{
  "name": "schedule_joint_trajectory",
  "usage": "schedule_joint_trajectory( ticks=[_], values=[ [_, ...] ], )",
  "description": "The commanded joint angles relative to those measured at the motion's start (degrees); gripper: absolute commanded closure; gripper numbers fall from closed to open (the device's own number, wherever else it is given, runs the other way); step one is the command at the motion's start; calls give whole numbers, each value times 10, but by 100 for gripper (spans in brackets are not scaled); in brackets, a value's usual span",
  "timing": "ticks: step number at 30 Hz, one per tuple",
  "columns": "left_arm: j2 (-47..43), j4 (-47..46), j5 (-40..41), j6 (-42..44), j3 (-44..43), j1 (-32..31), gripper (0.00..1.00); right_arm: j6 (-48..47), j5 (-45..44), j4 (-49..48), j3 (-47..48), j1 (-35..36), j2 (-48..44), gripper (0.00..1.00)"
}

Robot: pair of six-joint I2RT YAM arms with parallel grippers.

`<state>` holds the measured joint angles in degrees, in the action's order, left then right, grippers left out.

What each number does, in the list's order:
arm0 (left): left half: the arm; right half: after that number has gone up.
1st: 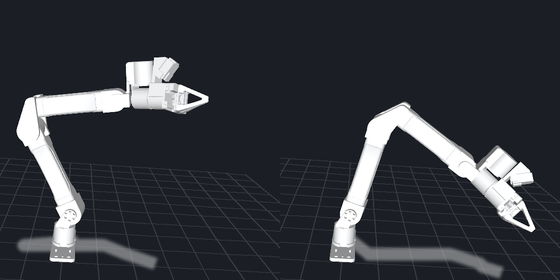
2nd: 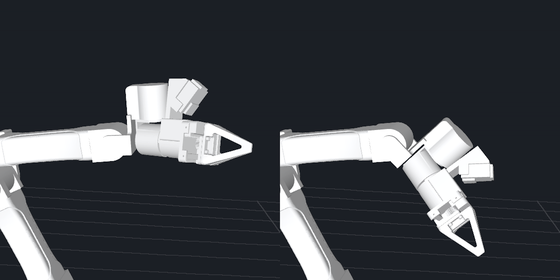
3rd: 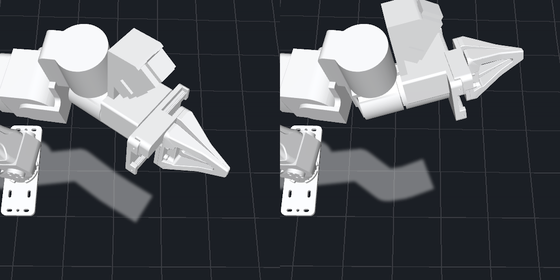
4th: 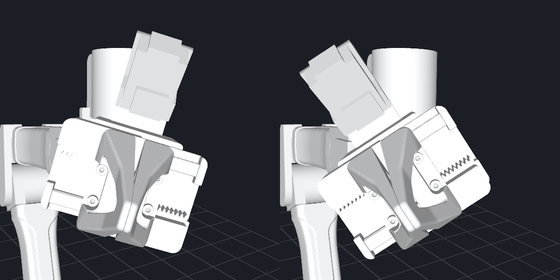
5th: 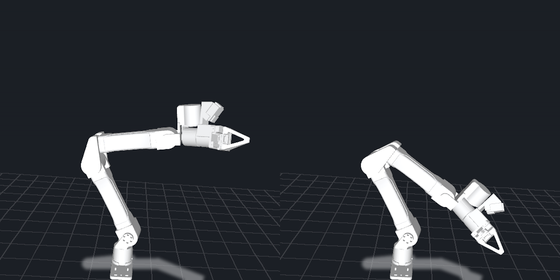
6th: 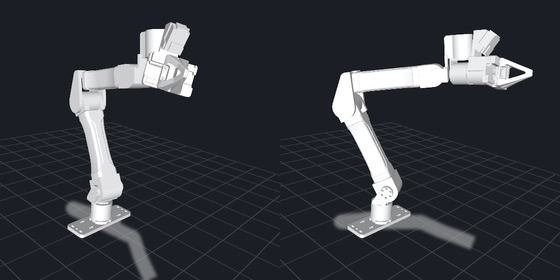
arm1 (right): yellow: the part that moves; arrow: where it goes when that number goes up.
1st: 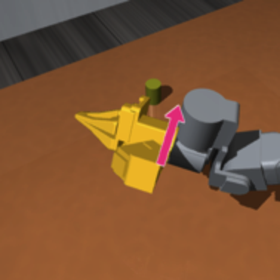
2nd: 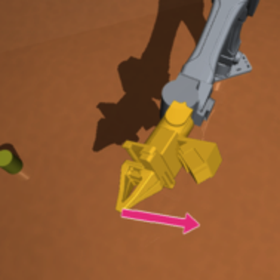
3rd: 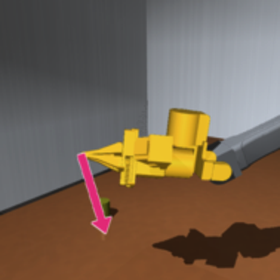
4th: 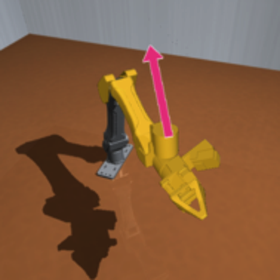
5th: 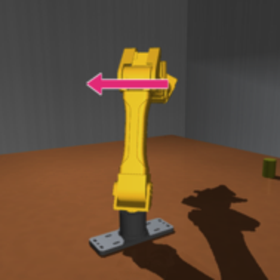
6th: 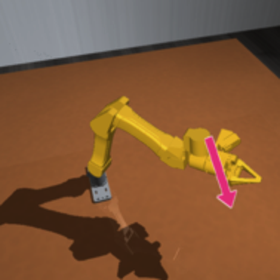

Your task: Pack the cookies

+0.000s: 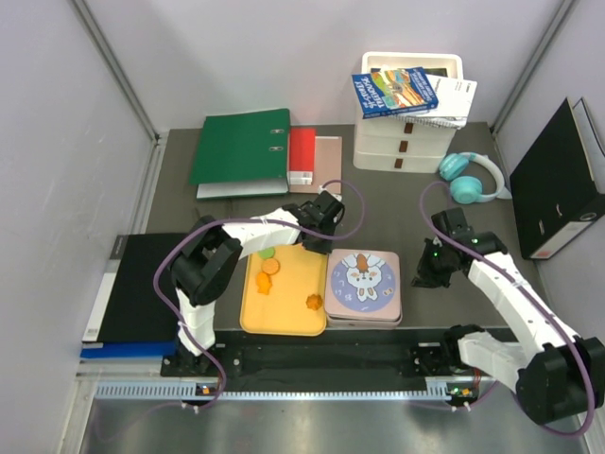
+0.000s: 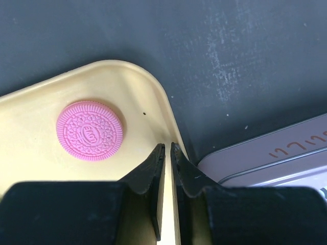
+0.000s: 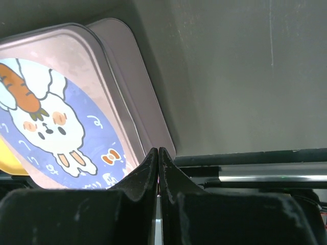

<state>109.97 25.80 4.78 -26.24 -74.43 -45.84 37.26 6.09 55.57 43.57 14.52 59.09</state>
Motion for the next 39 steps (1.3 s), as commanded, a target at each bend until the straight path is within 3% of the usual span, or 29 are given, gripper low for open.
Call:
schedule_joint_trajectory(
  ticks=[1, 6, 20, 39],
  values=[
    [-31, -38, -20, -3, 2, -3, 85, 9, -26, -5, 31, 6, -52, 100],
    [-39, -34, 1, 1, -8, -2, 82, 48, 2, -22, -23, 6, -50, 100],
    [-98, -6, 102, -21, 5, 30, 70, 208, 92, -266, -222, -9, -85, 100],
    [-94, -68, -39, -67, 61, 46, 77, 230, 134, -331, -314, -33, -117, 100]
  ],
)
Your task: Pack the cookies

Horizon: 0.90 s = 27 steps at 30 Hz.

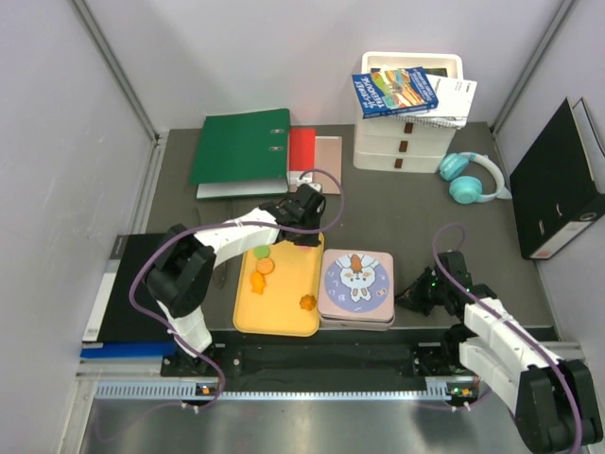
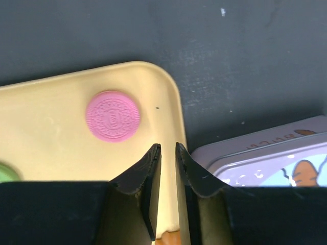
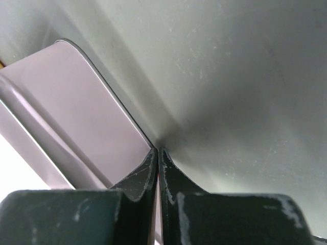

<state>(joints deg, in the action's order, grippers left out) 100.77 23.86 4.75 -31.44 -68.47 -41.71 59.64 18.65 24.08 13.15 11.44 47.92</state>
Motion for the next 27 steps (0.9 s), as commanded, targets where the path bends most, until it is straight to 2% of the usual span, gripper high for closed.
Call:
schedule_joint_trajectory(
  ticks=[1, 8, 16, 27],
  values=[
    [-1, -52, -44, -19, 1, 7, 78, 7, 9, -15, -10, -2, -5, 100],
    [-7, -64, -92, -39, 19, 14, 86, 6, 10, -18, -10, -2, -5, 100],
    [-25, -107, -138, -85, 87, 30, 97, 6, 15, -27, -15, -3, -2, 100],
    [-94, -233, -199, -182, 197, 87, 100, 10, 17, -20, -18, -2, -18, 100]
  ],
)
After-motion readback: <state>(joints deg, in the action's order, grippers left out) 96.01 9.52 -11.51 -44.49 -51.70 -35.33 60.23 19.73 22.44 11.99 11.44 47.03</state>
